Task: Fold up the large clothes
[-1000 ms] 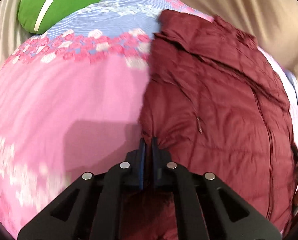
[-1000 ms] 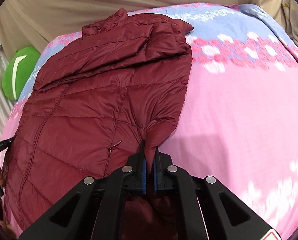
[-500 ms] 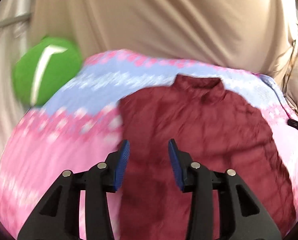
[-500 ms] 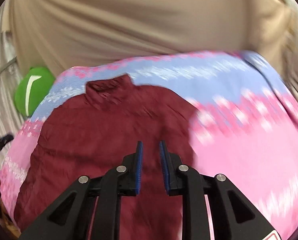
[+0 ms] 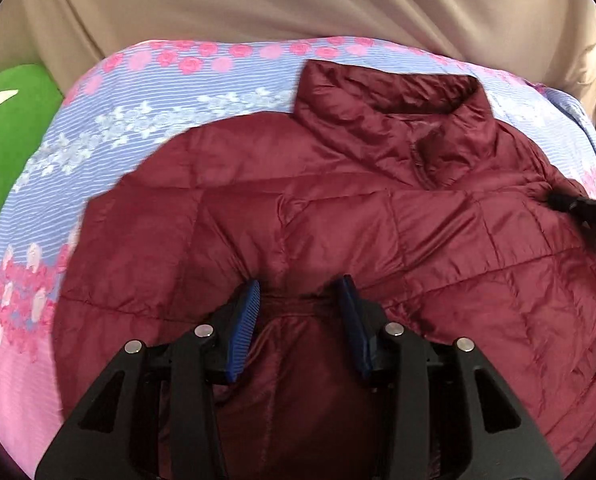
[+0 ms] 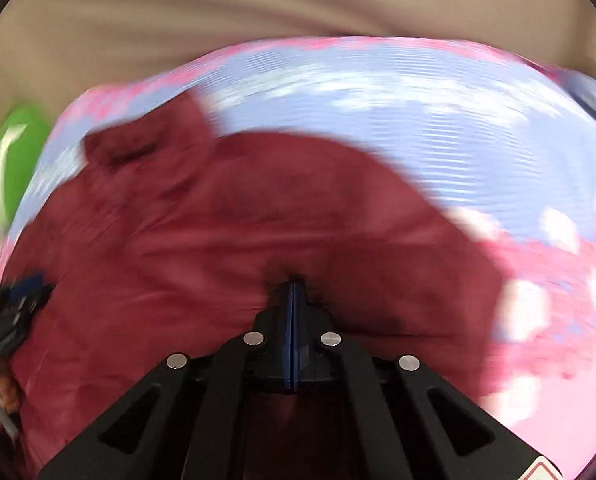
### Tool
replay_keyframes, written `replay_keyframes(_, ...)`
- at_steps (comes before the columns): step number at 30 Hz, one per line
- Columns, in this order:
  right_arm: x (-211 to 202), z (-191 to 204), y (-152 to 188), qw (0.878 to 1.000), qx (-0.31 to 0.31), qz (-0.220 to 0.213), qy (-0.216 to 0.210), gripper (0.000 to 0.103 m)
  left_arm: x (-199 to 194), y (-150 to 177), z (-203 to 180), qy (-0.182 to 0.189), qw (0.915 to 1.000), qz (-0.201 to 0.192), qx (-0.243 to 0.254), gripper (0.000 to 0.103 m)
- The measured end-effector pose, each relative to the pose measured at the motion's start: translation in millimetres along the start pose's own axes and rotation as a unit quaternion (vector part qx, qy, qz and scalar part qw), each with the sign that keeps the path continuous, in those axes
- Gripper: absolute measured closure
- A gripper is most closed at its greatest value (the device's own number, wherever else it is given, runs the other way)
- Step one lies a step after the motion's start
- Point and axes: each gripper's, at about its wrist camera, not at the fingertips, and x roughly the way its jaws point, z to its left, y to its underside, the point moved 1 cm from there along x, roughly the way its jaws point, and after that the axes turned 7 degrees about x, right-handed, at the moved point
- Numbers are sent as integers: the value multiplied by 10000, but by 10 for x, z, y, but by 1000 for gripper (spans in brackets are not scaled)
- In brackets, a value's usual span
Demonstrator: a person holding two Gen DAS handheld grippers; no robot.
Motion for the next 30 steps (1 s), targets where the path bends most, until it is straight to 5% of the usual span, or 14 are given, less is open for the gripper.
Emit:
replay_keyframes(5,-279,113,-345,9989,-3,-472,-11,91,-170,-442,196,82,9989,-406,-238,63)
replay_keyframes(9,-7,377,-551,9997,-161,-198,-16,91,-116,-796,170,490,9964,-437,-536,63)
replay_keyframes(13,199,447,-631,9999,-42,-65,-115,91,81,-1137,-216,1412,9885,-310,-441,41)
replay_keyframes(17,175,298,-648,9993,275,-178,-192,83,380,-1467,-733,1942,9807,-225,-56,24)
replay_keyframes(19,163,201,-596,9989,373,-167,-225,83,639,-1587,-954,1936,9811,-34,67,25)
replay_keyframes(21,181,133,-573,9986,442,-113,-271,82,857,-1626,-1128,1904,9813,153,230,41)
replay_keyframes(22,191,106,-559,9985,459,-95,-283,82,912,-1622,-1185,1968,9798,232,274,80)
replay_keyframes(23,203,78,-552,9985,467,-86,-286,82,980,-1611,-1209,2000,9788,351,261,93)
replay_keyframes(25,220,49,-546,9983,441,-99,-363,85,938,-1603,-1130,2096,9775,215,36,97)
replay_keyframes(26,226,47,-545,9987,374,-165,-320,94,870,-1578,-1049,2053,9787,51,-47,98)
replay_keyframes(30,445,-201,-535,9979,508,-137,366,103,894,-1456,-766,1949,9800,-46,-390,100)
